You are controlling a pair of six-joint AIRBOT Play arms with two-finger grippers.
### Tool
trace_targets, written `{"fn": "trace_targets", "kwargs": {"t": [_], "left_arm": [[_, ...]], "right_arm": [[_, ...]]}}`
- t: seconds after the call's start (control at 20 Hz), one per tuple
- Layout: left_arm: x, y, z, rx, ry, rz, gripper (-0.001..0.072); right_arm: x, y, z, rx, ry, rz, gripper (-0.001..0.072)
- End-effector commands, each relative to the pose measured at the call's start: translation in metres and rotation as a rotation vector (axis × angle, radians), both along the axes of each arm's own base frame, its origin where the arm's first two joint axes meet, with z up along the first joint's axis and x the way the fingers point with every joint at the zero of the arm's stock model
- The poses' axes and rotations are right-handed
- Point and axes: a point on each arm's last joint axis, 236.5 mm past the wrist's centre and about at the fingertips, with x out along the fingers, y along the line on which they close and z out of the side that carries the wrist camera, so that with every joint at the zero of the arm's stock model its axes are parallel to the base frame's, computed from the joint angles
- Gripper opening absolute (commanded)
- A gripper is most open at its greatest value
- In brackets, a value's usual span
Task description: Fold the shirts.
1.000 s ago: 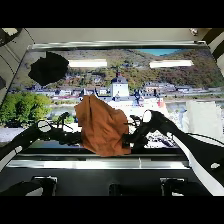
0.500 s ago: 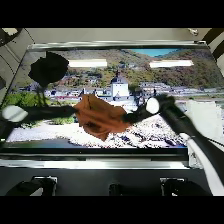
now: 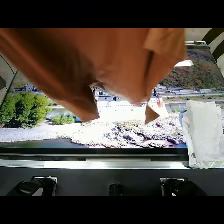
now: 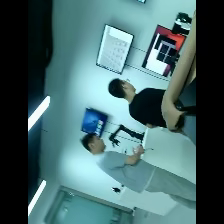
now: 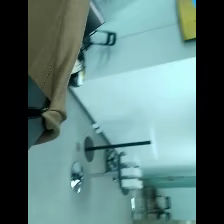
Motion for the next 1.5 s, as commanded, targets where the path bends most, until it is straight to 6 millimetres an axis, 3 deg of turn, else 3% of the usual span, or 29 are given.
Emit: {"fn": "trace_targets", "kwargs": {"t": [0.0,0.15,0.25,0.35,0.45,0.55,0.65,0.8,0.9,1.0,1.1,1.2,1.3,1.35,1.4,1.45], "left_arm": [[-0.039,0.01,0.039,-0.064,-0.111,-0.015,0.0027],[-0.029,0.009,0.037,-0.066,-0.104,-0.008,0.0027],[-0.015,0.008,0.033,-0.048,-0.096,0.009,0.0027],[0.017,0.008,0.02,0.004,-0.067,0.066,0.0027],[0.072,0.011,-0.009,0.078,0.011,0.154,0.0026],[0.142,0.012,-0.053,0.105,0.146,0.193,0.0027],[0.215,0.007,-0.111,0.138,0.282,0.201,0.0027],[0.306,-0.008,-0.222,0.195,0.51,0.174,0.0027],[0.343,-0.019,-0.303,0.249,0.67,0.143,0.0028],[0.352,-0.033,-0.382,0.325,0.858,0.07,0.0028],[0.337,-0.048,-0.452,0.417,1.052,-0.032,0.0028],[0.311,-0.058,-0.501,0.504,1.213,-0.129,0.0028],[0.284,-0.06,-0.529,0.573,1.339,-0.209,0.0056],[0.274,-0.056,-0.534,0.592,1.379,-0.233,0.0306],[0.264,-0.048,-0.534,0.605,1.412,-0.248,0.0689],[0.257,-0.038,-0.532,0.601,1.448,-0.251,0.072]], "right_arm": [[-0.044,-0.008,0.039,0.116,-0.078,0.079,0.004],[-0.024,0.003,0.019,0.086,0.0,0.084,0.004],[0.0,0.017,-0.008,0.056,0.111,0.093,0.0041],[0.034,0.035,-0.057,0.068,0.332,0.105,0.0041],[0.079,0.043,-0.119,0.024,0.542,0.034,0.0041],[0.13,0.042,-0.177,0.005,0.698,-0.062,0.0041],[0.185,0.037,-0.232,0.084,0.856,-0.095,0.0042],[0.248,0.023,-0.315,0.243,1.091,-0.073,0.0042],[0.266,0.01,-0.377,0.27,1.26,-0.08,0.0042],[0.26,0.004,-0.431,0.16,1.402,-0.085,0.0042],[0.241,0.006,-0.472,0.018,1.52,-0.045,0.0042],[0.228,0.013,-0.499,-0.091,1.586,0.008,0.0042],[0.224,0.012,-0.506,-0.134,1.599,0.027,0.0042],[0.223,0.011,-0.505,-0.145,1.591,0.034,0.0042],[0.221,0.011,-0.504,-0.166,1.585,0.045,0.0042],[0.217,0.011,-0.504,-0.199,1.585,0.063,0.0042]]}}
